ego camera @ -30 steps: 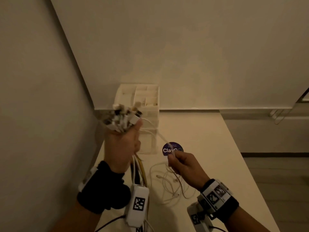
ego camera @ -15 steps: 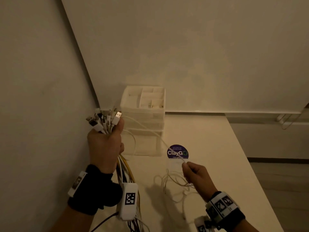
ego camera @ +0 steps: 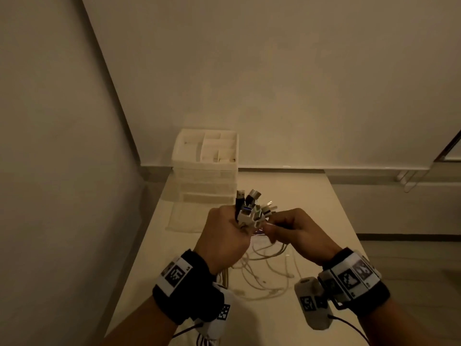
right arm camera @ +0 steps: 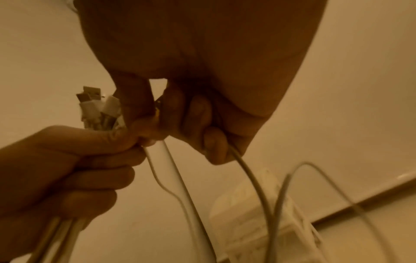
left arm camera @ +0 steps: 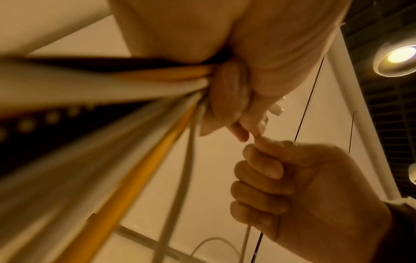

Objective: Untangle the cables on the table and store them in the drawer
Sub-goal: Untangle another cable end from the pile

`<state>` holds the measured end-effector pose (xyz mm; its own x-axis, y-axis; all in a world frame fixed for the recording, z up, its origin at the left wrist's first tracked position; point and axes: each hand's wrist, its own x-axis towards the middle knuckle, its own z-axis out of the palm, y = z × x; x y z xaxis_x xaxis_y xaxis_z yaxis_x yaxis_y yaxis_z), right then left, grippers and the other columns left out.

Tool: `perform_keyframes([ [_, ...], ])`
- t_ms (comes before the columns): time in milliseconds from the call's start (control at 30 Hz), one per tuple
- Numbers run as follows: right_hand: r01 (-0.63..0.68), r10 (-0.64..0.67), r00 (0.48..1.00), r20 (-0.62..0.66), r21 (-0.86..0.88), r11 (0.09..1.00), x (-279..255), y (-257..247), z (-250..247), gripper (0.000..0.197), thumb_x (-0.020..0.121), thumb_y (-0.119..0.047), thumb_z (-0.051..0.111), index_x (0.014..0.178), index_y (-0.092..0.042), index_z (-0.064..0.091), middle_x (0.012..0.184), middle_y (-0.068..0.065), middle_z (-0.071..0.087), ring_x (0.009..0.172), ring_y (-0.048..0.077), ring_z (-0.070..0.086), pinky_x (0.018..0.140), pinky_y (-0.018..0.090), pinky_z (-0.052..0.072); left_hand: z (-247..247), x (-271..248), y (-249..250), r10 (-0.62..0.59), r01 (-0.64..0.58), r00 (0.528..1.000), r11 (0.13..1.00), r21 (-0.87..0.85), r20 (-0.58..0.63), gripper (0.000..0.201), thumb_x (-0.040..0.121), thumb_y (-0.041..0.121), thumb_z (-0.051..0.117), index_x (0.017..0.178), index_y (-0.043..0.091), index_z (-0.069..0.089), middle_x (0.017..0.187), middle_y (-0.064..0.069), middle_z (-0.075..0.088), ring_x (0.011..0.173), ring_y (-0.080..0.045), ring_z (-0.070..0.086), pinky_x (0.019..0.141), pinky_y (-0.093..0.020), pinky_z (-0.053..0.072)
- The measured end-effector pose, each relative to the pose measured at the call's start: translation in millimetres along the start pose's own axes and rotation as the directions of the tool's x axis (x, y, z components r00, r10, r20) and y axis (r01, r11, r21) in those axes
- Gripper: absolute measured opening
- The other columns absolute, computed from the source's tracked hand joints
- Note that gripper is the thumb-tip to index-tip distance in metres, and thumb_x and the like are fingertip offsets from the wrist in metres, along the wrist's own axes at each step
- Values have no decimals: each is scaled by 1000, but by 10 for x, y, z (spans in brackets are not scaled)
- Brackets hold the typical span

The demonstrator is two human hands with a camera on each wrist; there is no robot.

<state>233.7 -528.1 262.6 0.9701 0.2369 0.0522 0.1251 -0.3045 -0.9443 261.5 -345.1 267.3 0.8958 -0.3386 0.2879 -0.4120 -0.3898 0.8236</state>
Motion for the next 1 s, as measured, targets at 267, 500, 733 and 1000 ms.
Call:
perform_keyframes([
  [267, 32, 3, 968, -251, 136, 990, -42, 666, 424, 29, 90, -37, 52, 72, -16, 62, 56, 2, 40, 53, 16, 36, 54, 30, 31, -234, 66, -4, -47, 30, 954, 998, -63, -297, 9, 80, 18, 77, 88, 22, 75, 84, 12, 72, 78, 6, 65, 70, -7, 46],
  [500, -72, 78, 958, -276, 34, 997, -88, 1126, 586, 33, 90, -37, 52, 67, -15, 59, 51, -11, 46, 51, 4, 42, 54, 18, 36, -639, 106, -96, -102, 6, 847, 983, -182, -522, 15, 82, 18, 74, 76, 30, 68, 70, 15, 69, 61, 5, 62, 63, -23, 45],
  [733, -108, 87, 957, -276, -63, 992, -87, 1312, 514, 29, 95, -15, 56, 66, -16, 61, 55, -11, 55, 52, 0, 45, 55, 13, 39, -986, 51, -238, -210, -13, 714, 950, -313, -668, 24, 85, 23, 72, 63, 24, 63, 46, 10, 54, 35, -10, 44, 44, -25, 37],
  [1000, -27, 58, 897, -438, 76, 997, -50, 1145, 320, 40, 81, -42, 57, 57, -11, 54, 51, -8, 43, 52, 7, 36, 53, 16, 32, -890, -2, -189, -184, 10, 745, 964, -264, -641, 10, 83, 19, 73, 83, 10, 71, 73, -3, 70, 59, -14, 65, 59, -33, 49],
])
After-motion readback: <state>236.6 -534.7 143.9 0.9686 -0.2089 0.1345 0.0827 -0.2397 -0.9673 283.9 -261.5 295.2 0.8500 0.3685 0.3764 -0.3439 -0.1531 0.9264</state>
